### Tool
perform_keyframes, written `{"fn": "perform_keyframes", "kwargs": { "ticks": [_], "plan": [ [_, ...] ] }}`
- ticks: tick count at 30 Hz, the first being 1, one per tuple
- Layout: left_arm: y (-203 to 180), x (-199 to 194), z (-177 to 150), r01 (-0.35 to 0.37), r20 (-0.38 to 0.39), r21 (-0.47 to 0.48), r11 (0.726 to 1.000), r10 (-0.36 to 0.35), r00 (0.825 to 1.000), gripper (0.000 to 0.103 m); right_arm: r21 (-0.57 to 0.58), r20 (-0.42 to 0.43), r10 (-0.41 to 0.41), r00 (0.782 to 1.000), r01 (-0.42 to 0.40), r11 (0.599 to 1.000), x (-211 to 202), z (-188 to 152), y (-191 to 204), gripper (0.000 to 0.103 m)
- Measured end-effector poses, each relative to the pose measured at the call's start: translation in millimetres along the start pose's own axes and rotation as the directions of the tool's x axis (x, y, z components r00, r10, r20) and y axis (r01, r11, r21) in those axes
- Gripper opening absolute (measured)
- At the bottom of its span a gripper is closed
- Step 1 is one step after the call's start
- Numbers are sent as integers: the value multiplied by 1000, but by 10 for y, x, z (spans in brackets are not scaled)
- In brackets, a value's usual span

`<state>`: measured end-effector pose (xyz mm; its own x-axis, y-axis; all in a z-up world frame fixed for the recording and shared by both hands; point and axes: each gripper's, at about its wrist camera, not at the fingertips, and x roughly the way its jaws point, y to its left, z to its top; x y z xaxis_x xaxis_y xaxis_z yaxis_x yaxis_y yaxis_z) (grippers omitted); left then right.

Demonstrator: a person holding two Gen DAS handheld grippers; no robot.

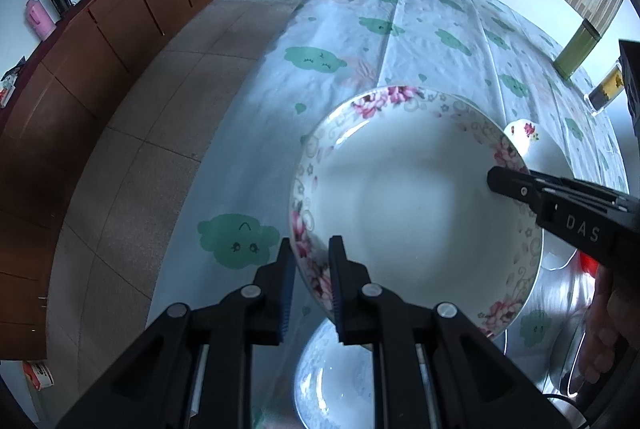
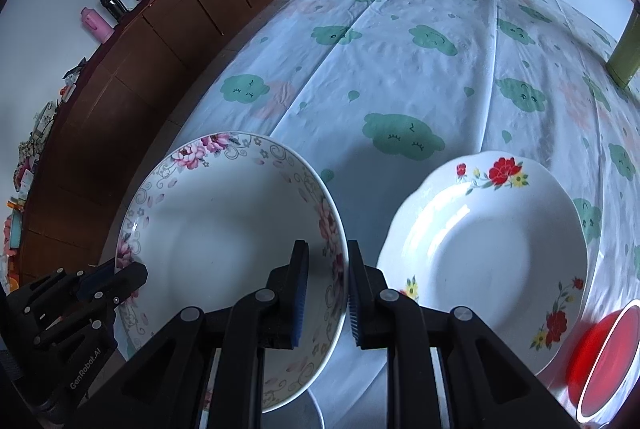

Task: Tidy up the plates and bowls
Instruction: 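Lift the pink-floral plate with both tools and carry it over the blue-patterned plate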

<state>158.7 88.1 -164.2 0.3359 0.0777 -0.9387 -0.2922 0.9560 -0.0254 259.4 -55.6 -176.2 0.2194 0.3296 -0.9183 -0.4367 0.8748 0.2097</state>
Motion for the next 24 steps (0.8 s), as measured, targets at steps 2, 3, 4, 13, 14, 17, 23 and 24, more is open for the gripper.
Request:
{"fn": "perform_keyframes", "kwargs": {
  "ticks": [2,3,4,13,14,17,23,24],
  "plan": [
    [7,-25,-21,0,5,-1,1000,0,1000,14,2,1,1,1000,-1,1000,-21,-28,12,20],
    [14,-38,-30,-1,7,0,1000,1,1000,14,2,2,0,1000,0,1000,-31,-43,22,20],
    [17,-41,-31,-1,8,1,1000,1,1000,14,2,3,1,1000,-1,1000,-40,-60,31,20],
    [47,-106,-147,7,7,4,1000,-7,1000,14,16,13,3,1000,-3,1000,-135,-210,76,20],
    [51,-118,-162,9,7,4,1000,-9,1000,14,18,14,3,1000,-4,1000,-144,-227,80,20],
    [58,-143,-188,12,10,6,1000,-12,1000,14,22,16,2,1000,-2,1000,-166,-274,95,20],
    [70,-200,-234,17,16,8,1000,-17,1000,14,29,19,-2,1000,1,1000,-207,-356,113,20],
    [73,-205,-249,17,15,9,1000,-18,1000,14,30,20,-3,1000,2,1000,-216,-369,119,20]
  ]
}}
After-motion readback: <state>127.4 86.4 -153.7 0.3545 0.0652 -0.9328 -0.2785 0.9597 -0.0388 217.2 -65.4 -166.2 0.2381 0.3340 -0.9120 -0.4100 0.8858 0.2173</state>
